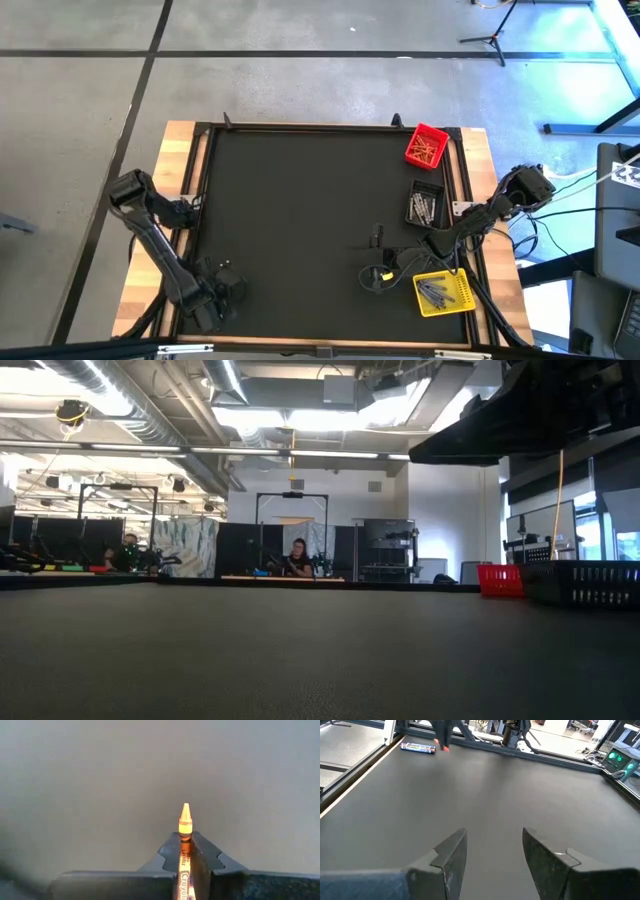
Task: Sort crayons
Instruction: Put the orange crayon into the red bin
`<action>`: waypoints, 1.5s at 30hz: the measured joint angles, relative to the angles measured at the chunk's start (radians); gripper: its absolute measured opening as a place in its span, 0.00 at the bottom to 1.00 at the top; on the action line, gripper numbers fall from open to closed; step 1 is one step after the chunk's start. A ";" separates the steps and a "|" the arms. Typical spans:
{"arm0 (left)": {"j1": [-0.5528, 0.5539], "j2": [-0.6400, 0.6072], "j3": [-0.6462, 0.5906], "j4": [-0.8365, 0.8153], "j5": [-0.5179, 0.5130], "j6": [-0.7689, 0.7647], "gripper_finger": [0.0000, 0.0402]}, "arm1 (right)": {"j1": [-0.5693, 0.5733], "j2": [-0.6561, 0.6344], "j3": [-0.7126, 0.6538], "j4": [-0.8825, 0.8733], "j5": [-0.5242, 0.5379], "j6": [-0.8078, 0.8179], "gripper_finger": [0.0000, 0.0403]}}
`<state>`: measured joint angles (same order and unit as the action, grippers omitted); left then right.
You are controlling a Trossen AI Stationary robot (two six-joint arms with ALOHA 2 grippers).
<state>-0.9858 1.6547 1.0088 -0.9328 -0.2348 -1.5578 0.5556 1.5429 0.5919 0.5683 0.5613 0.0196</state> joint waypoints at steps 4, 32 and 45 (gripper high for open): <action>0.000 -0.041 0.039 -0.001 -0.164 0.035 0.03 | 0.000 0.000 0.000 0.006 -0.020 0.000 0.47; 0.274 0.061 -0.349 1.767 -0.695 1.356 0.02 | -0.076 0.114 0.001 0.174 -0.081 0.108 0.72; 0.345 0.214 -0.359 2.128 -0.634 1.529 0.03 | -0.124 0.290 0.130 0.318 -0.199 0.151 0.71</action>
<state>-0.6405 1.8690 0.6498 1.1957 -0.8687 -0.0290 0.4319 1.8324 0.7222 0.8865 0.3624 0.1705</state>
